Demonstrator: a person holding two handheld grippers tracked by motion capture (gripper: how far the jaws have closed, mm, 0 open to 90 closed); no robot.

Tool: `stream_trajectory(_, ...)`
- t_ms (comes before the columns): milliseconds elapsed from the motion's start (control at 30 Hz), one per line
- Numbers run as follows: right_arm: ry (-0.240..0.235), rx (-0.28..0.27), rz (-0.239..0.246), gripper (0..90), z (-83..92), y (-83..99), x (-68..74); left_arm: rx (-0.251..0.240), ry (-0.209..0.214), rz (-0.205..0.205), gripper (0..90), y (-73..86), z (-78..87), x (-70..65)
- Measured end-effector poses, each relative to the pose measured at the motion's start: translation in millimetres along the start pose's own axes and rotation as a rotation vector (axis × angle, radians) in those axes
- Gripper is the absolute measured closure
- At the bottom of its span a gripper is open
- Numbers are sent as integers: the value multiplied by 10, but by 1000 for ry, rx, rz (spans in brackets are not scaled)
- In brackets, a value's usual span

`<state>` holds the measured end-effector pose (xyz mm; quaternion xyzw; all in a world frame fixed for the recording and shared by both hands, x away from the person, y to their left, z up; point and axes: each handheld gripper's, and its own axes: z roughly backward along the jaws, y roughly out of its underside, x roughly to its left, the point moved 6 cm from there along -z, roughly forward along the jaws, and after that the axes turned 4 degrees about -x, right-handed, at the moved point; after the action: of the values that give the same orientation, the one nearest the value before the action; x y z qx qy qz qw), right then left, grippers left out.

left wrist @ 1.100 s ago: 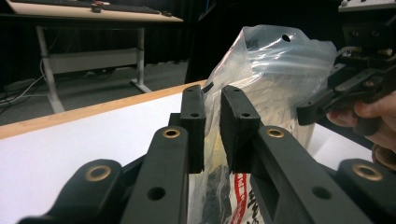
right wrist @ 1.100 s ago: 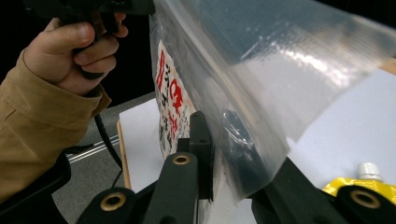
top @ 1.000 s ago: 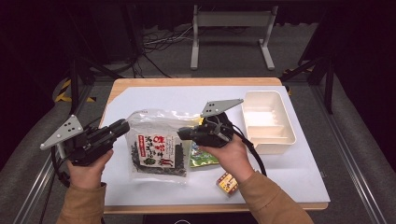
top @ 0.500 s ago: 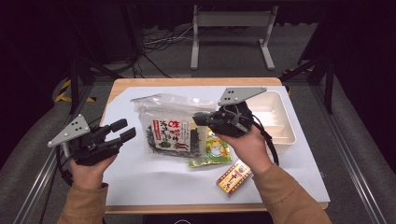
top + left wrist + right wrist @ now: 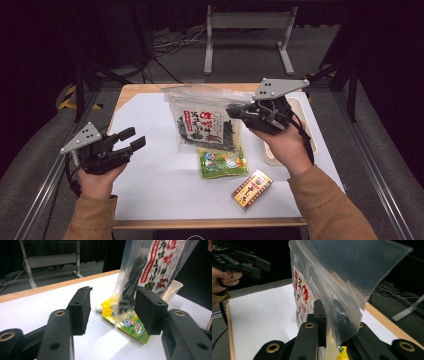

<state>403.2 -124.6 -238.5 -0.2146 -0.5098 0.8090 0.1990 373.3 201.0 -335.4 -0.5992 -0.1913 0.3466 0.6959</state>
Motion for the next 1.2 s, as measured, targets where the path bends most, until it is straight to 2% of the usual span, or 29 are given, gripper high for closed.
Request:
stream_trajectory(300,61,19,35,833,144,-1,-181,17,-24,8,440,66,-25,76)
stream_trajectory(467,89,21,36,833,259,-10,-315,25,-30,17,424,102,-41,114)
stream_trajectory(933,111,22,73,832,521,-8,-640,47,-38,13,395,162,-75,154)
stream_trajectory(1200,143,28,68,831,639,8,-800,58,-40,21,388,197,-78,184)
